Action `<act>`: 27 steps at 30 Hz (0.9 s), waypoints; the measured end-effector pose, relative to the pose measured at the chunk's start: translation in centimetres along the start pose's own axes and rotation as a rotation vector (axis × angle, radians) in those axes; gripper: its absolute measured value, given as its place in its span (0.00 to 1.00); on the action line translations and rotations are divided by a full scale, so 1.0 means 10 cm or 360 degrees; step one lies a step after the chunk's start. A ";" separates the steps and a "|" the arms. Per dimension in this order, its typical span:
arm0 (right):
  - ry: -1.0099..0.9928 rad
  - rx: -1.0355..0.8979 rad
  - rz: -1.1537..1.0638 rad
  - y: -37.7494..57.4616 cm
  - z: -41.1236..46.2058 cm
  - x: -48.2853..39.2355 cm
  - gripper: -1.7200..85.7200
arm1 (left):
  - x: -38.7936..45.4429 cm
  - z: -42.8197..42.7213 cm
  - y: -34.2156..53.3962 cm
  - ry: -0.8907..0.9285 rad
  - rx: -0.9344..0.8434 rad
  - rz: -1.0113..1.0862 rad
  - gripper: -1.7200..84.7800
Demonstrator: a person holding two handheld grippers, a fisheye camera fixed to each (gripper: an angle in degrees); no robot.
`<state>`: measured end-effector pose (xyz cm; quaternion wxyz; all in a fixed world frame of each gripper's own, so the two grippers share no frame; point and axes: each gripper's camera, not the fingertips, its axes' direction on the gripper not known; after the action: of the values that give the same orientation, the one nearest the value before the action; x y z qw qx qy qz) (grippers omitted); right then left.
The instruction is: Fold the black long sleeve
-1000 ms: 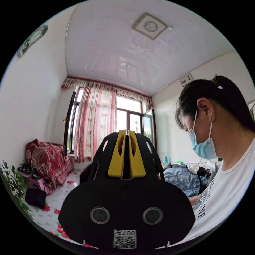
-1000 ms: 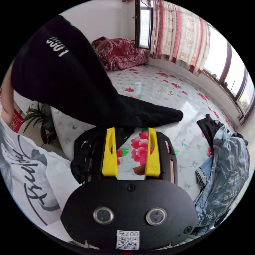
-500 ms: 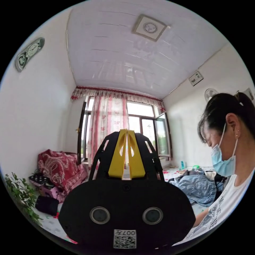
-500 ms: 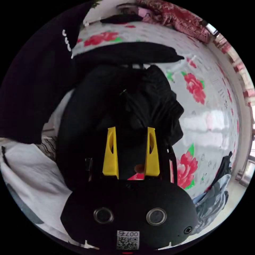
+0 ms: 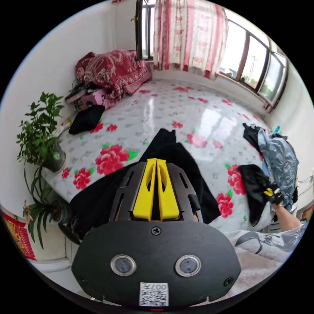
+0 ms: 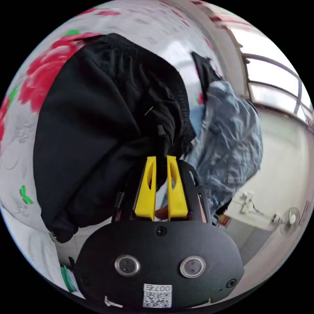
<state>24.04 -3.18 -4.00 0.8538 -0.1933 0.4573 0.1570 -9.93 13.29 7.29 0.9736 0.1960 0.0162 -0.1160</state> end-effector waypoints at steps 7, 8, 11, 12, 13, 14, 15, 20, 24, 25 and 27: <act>-0.0877 0.0869 -0.0111 -0.12 -1.73 -0.16 0.13 | 0.06 0.10 0.00 -0.0244 -0.0172 -0.0141 0.01; -0.1091 0.0932 -0.0239 -0.25 -2.03 -0.44 0.14 | 0.08 0.09 -0.01 -0.0296 -0.0196 -0.0155 0.01; -0.1471 0.0974 -0.0586 -0.59 -2.74 -1.24 0.16 | 0.09 0.03 -0.02 -0.0382 -0.0247 -0.0196 0.01; -0.1525 0.0975 -0.0709 -0.70 -3.00 -1.56 0.17 | 0.08 0.00 -0.01 -0.0391 -0.0261 -0.0218 0.01; -0.1531 0.0975 -0.0766 -0.74 -3.12 -1.71 0.17 | 0.06 -0.01 -0.01 -0.0396 -0.0270 -0.0233 0.01; -0.1510 0.0956 -0.0882 -0.80 -3.32 -2.01 0.17 | 0.04 -0.02 0.00 -0.0400 -0.0292 -0.0262 0.01; -0.1446 0.0927 -0.1007 -0.83 -3.49 -2.30 0.17 | 0.01 -0.02 0.00 -0.0399 -0.0316 -0.0287 0.01; -0.0922 0.0600 -0.1321 -0.81 -3.45 -3.24 0.14 | -0.07 0.01 0.00 -0.0418 -0.0389 -0.0343 0.01; -0.0897 0.0744 -0.1368 -0.57 -3.29 -3.14 0.07 | -0.08 0.16 -0.06 -0.0406 -0.0479 -0.0337 0.01; -0.0874 0.0765 -0.1387 -0.52 -3.27 -3.12 0.06 | -0.08 0.18 -0.07 -0.0404 -0.0489 -0.0332 0.01; -0.0731 0.0820 -0.1448 -0.32 -3.14 -3.04 0.04 | -0.06 0.32 -0.13 -0.0379 -0.0526 -0.0300 0.01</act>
<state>-13.31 -23.64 6.22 0.9324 -0.1172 0.1543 -0.3050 -10.83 11.03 9.79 0.9723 0.0164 -0.0619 -0.2246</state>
